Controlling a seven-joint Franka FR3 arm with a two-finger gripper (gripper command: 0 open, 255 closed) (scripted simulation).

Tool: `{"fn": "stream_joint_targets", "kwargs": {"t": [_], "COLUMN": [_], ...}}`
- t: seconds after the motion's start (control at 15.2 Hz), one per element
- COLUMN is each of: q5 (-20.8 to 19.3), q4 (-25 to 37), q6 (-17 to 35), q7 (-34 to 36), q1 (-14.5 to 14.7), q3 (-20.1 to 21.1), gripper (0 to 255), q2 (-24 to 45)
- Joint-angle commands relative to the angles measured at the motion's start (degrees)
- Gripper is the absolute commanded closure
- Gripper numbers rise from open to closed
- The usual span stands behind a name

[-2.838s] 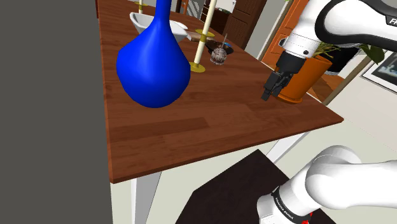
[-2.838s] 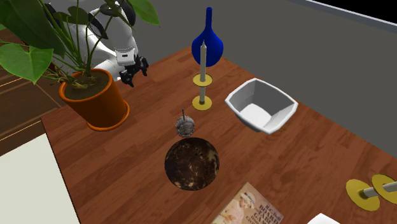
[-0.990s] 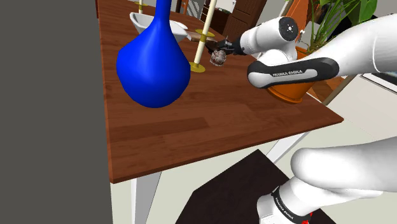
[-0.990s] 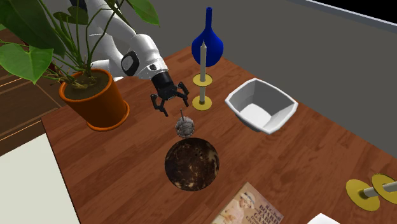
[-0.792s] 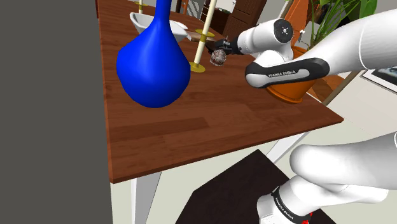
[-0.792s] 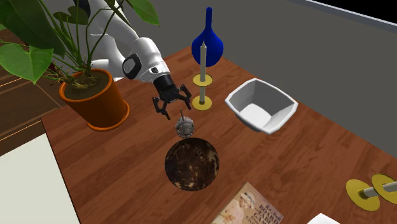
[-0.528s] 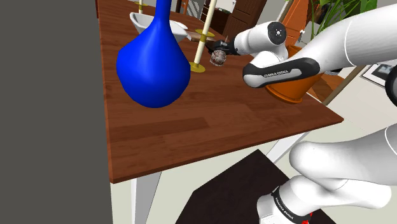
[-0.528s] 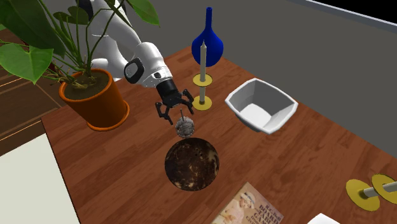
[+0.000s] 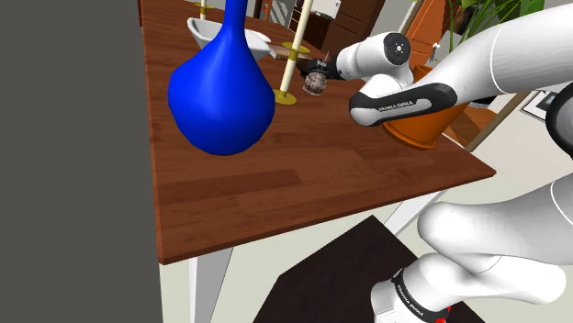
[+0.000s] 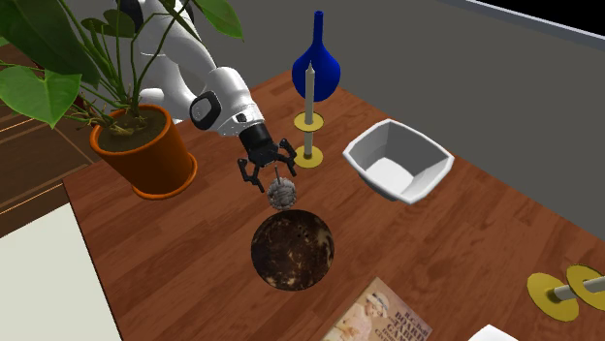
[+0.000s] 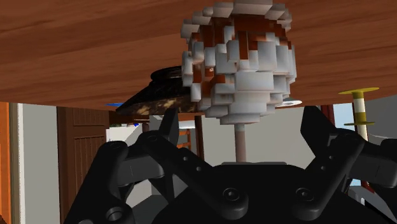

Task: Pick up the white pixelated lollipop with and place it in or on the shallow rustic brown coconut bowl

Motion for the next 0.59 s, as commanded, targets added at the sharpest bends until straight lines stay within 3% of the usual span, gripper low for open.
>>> {"fn": "stream_joint_targets", "kwargs": {"t": [0.0,0.53], "q5": [0.0,-0.1], "q4": [0.0,0.1], "q6": [0.0,0.1], "q7": [0.0,0.2], "q1": [0.0,-0.8], "q3": [0.0,0.8], "gripper": [255,255], "q2": [0.0,0.0]}}
